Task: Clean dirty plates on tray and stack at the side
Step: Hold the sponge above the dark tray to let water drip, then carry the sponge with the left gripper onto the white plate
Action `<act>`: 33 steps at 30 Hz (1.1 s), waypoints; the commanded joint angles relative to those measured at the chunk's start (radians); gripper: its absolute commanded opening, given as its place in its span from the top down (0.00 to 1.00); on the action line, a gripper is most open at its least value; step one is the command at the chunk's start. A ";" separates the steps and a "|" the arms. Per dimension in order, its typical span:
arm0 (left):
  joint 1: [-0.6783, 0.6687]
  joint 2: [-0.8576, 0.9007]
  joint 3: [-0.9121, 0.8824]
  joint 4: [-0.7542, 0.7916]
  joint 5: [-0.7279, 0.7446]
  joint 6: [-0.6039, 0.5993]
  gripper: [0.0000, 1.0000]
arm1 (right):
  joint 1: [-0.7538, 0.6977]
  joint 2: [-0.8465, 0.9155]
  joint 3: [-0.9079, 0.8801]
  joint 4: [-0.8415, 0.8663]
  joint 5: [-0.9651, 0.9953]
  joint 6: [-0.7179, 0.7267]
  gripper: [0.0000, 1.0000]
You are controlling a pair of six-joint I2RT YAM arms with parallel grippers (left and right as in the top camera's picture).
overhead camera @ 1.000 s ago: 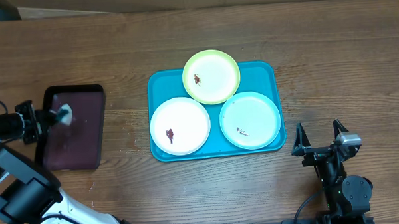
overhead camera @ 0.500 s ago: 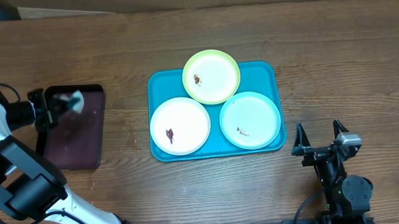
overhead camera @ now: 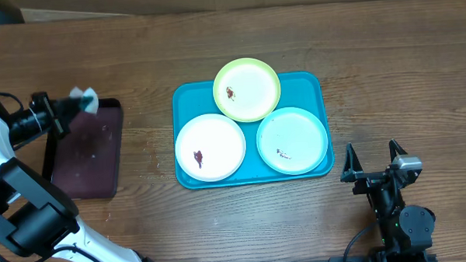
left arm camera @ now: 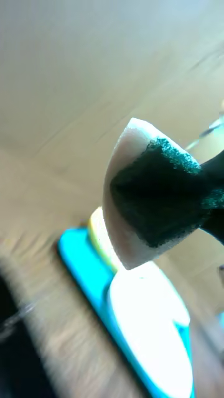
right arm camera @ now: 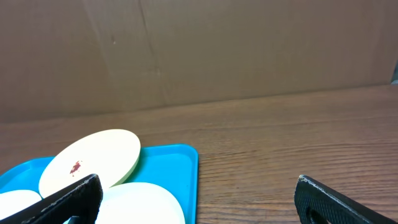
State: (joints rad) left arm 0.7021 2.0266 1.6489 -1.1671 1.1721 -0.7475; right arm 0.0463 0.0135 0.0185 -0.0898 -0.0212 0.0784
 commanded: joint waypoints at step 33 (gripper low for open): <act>-0.017 -0.051 0.455 -0.267 -0.367 0.548 0.96 | -0.003 -0.011 -0.010 0.005 0.004 0.004 0.00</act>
State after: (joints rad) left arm 0.6914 2.0041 2.0739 -1.4342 0.8722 -0.2455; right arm 0.0463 0.0135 0.0185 -0.0902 -0.0216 0.0784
